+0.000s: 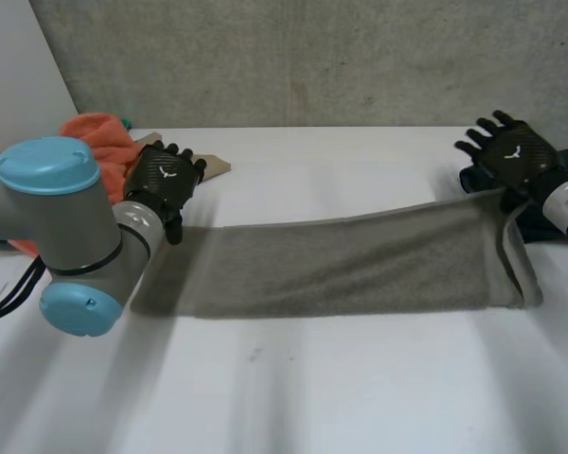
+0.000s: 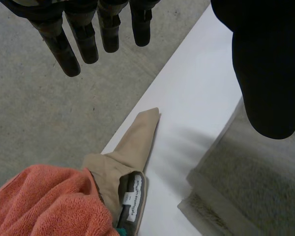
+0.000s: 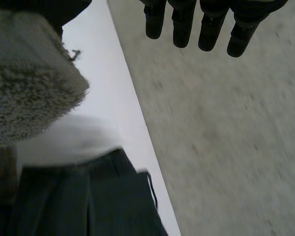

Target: Fold the laundry.

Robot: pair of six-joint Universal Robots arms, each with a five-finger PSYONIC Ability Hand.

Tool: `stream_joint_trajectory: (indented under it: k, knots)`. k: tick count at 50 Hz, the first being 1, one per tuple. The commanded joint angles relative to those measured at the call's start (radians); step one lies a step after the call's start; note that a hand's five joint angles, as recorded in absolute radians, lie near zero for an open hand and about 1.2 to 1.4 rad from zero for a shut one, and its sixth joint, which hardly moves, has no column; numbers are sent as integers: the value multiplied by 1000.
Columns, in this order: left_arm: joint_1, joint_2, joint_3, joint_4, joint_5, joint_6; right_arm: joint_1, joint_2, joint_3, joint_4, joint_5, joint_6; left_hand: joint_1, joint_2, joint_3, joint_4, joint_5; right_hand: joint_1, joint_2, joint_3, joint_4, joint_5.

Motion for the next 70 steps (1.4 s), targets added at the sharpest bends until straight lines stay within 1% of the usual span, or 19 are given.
stream_joint_trajectory:
  k: [1,7,11,14,17,18,19,25,28,34,39,45,55,56,59,60,61,64,70]
  knots:
    - [10,7,-19,0,4,-3,5,-41,2,103,219,1,-14,-32,-36,-28,-48,-45,-31,-30,-31,-48]
    - [19,7,-30,1,20,-4,6,-52,3,250,240,13,-14,-32,-36,-28,-48,-24,-10,-9,-10,-27]
    - [22,6,-30,1,26,-4,6,-53,4,342,254,20,-14,-32,-36,-28,-48,260,275,276,274,258]
    - [22,4,-30,5,26,-3,6,-52,4,382,275,33,-14,-32,-36,-28,-48,332,346,347,346,329]
    - [22,0,-27,6,26,-3,5,-52,4,404,323,55,-14,-32,-36,-28,-48,595,609,611,609,592]
    - [21,-2,-27,8,27,-3,5,-50,2,404,343,56,-14,-32,-36,-28,-48,1032,1046,1048,1046,1029]
    - [21,-5,-27,8,27,-3,5,-52,2,404,347,55,-14,-32,-36,-28,-48,1175,1189,1191,1189,1172]
    - [19,-14,-7,20,60,-3,31,-115,19,410,340,67,-14,-32,-36,-28,-48,1176,1191,1192,1190,1174]
    - [18,-46,37,34,95,-12,100,-196,60,410,308,67,-14,-32,-36,-28,-48,1176,1191,1192,1190,1174]
    - [13,-166,186,32,174,-93,164,-432,184,410,150,66,-14,-32,-36,-28,-48,1176,1191,1192,1190,1174]
    - [21,-244,271,35,285,-179,213,-659,275,404,18,75,-14,-32,-36,-28,-48,1176,1191,1192,1190,1174]
    - [21,-307,292,34,352,-206,246,-846,316,404,-50,131,-14,-32,-36,-28,-48,1176,1191,1192,1190,1174]
    - [8,-345,305,31,360,-208,238,-1035,312,360,-146,311,-2,-20,-23,-15,-36,1176,1191,1192,1190,1174]
    - [8,-345,305,28,360,-210,236,-1047,310,338,-151,343,68,50,47,54,34,1176,1191,1192,1190,1174]
    - [5,-341,295,12,360,-211,226,-1054,310,294,-153,395,569,551,548,555,535,1176,1191,1192,1190,1174]
    - [5,-342,291,3,360,-211,218,-1054,310,283,-153,408,777,759,756,764,743,1176,1191,1192,1190,1174]
    - [4,-339,285,-20,360,-211,189,-1054,310,260,-150,427,1203,1185,1182,1190,1169,1176,1191,1192,1190,1174]
    - [5,-319,274,-63,354,-208,106,-1034,316,228,-143,438,1208,1189,1186,1194,1173,1176,1191,1192,1190,1174]
    - [65,-119,199,-149,273,-207,-7,-899,313,223,-142,437,1208,1189,1186,1194,1173,1176,1191,1192,1190,1174]
